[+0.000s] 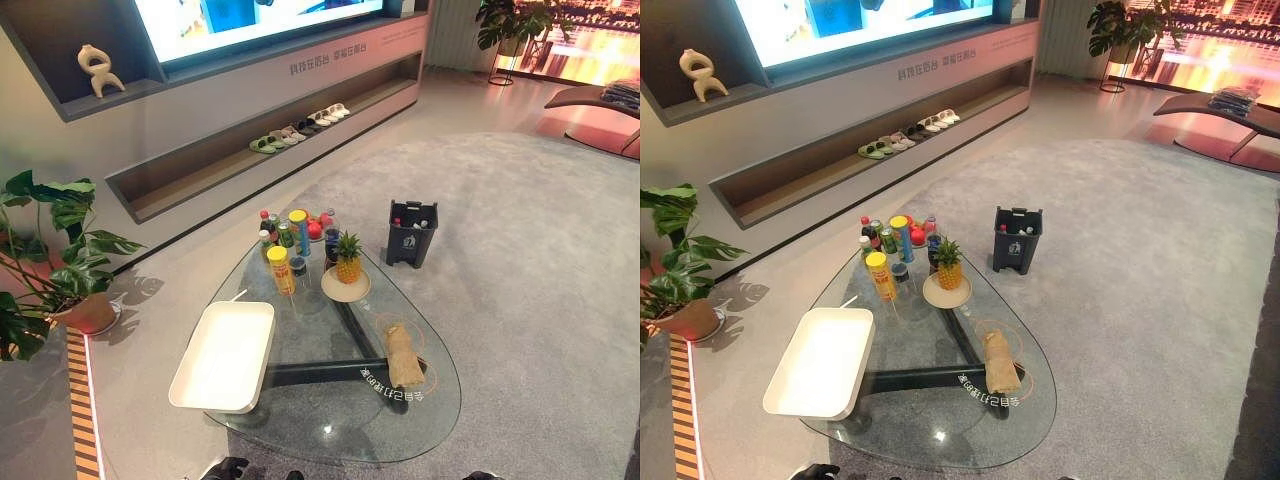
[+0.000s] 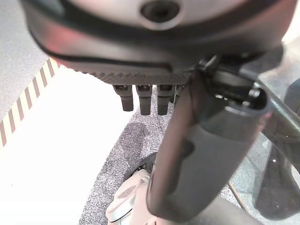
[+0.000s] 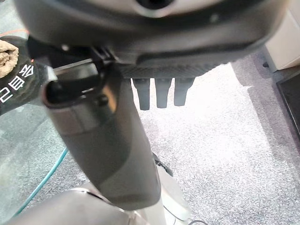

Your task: Wipe the table with a cloth and put it in the basket.

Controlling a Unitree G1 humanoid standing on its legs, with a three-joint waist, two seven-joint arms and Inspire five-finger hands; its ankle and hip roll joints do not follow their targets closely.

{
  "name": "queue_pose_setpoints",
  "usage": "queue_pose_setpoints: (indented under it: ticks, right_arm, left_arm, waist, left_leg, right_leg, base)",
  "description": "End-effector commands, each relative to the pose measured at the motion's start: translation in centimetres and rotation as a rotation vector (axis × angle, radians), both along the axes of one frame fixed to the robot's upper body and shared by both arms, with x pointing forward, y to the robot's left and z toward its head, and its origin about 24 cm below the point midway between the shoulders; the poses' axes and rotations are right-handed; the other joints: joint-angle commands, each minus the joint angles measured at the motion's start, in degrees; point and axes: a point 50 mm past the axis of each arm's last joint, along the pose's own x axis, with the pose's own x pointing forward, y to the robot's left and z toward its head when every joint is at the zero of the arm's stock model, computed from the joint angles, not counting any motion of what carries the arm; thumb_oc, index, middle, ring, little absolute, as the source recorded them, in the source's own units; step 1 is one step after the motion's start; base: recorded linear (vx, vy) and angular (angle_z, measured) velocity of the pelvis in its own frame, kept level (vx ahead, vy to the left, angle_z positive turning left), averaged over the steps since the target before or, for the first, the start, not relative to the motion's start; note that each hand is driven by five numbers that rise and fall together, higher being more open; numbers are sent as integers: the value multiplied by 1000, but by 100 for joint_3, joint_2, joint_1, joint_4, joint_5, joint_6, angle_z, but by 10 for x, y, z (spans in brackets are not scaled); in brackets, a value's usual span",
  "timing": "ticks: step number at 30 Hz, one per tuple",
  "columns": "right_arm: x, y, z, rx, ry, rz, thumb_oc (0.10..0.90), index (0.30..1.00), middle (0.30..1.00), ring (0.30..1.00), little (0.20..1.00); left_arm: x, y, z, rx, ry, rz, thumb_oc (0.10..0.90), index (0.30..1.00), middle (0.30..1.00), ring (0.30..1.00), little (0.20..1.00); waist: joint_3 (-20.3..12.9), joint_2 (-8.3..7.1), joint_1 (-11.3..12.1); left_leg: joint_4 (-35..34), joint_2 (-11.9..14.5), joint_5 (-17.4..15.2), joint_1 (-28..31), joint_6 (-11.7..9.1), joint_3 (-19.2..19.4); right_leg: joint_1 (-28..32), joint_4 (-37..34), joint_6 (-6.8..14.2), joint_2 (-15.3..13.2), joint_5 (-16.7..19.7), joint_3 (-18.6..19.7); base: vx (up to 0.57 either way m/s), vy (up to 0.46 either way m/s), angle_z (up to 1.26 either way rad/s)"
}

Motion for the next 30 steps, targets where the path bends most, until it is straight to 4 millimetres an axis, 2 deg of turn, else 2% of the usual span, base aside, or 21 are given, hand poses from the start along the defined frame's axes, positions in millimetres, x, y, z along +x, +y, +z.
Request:
queue_pose_setpoints:
  ticks: [1, 7, 14, 18, 21, 22, 26, 30]
  right_arm:
    - [13, -17, 9, -121, 6, -8, 800, 900, 900, 900, 900]
    - [0, -32, 13, -171, 67, -74, 800, 900, 900, 900, 900]
    - [-12, -46, 17, -213, 127, -68, 800, 900, 900, 900, 900]
    - [-8, -54, 21, -255, 124, -25, 800, 900, 900, 900, 900]
    - [16, -58, 29, -314, 63, 34, 800, 900, 900, 900, 900]
    - [32, -59, 34, -338, 26, 53, 800, 900, 900, 900, 900]
    - [71, -59, 49, -386, -70, 52, 800, 900, 900, 900, 900]
    - [86, -65, 59, -416, -113, 15, 800, 900, 900, 900, 900]
  left_arm:
    - [36, 5, 10, 37, -92, 22, 800, 900, 900, 900, 900]
    - [31, 15, 11, 59, -99, 85, 800, 900, 900, 900, 900]
    - [27, 31, 15, 96, -120, 171, 800, 900, 900, 900, 900]
    - [33, 38, 19, 96, -161, 228, 800, 900, 900, 900, 900]
    - [59, 38, 28, 76, -263, 276, 800, 900, 900, 900, 900]
    - [77, 38, 36, 79, -325, 276, 800, 900, 900, 900, 900]
    - [130, 49, 69, 98, -487, 272, 800, 900, 900, 900, 900]
    - [164, 54, 96, 92, -620, 279, 800, 900, 900, 900, 900]
  waist:
    - [275, -157, 172]
    - [276, -163, 197]
    - [303, -164, 236]
    - [447, -185, 242]
    - [835, -160, 260]
    - [1070, -137, 262]
    - [1649, -63, 237]
    - [1964, -3, 202]
  left_leg:
    - [31, -183, -743, 424, 41, 302]
    - [31, -195, -751, 461, 38, 270]
    - [31, -221, -692, 387, 35, 186]
    - [31, -204, -614, 231, 23, 213]
    - [31, -214, -497, -106, 68, 175]
    - [31, -224, -406, -347, 106, 134]
    - [43, -270, -148, -979, 191, -44]
    - [297, -341, -46, -1574, 189, -136]
  right_leg:
    - [-260, 23, 3, -36, 202, -144]
    - [-213, 23, 5, -21, 194, -129]
    - [-264, 23, 13, 7, 231, -94]
    - [-438, 23, 34, 6, 331, -20]
    - [-820, 76, -10, 12, 439, 14]
    - [-1139, 261, -54, 31, 431, 66]
    - [-2008, 866, -176, 146, 332, 197]
    - [-2575, 1254, -201, 151, 241, 201]
  base:
    - [0, 0, 0]
    - [23, 2, 0]
    - [45, 19, 0]
    - [35, 13, 0]
    - [-191, 42, -3]
    - [-368, 16, -4]
    - [-306, -32, 3]
    - [-191, -56, 8]
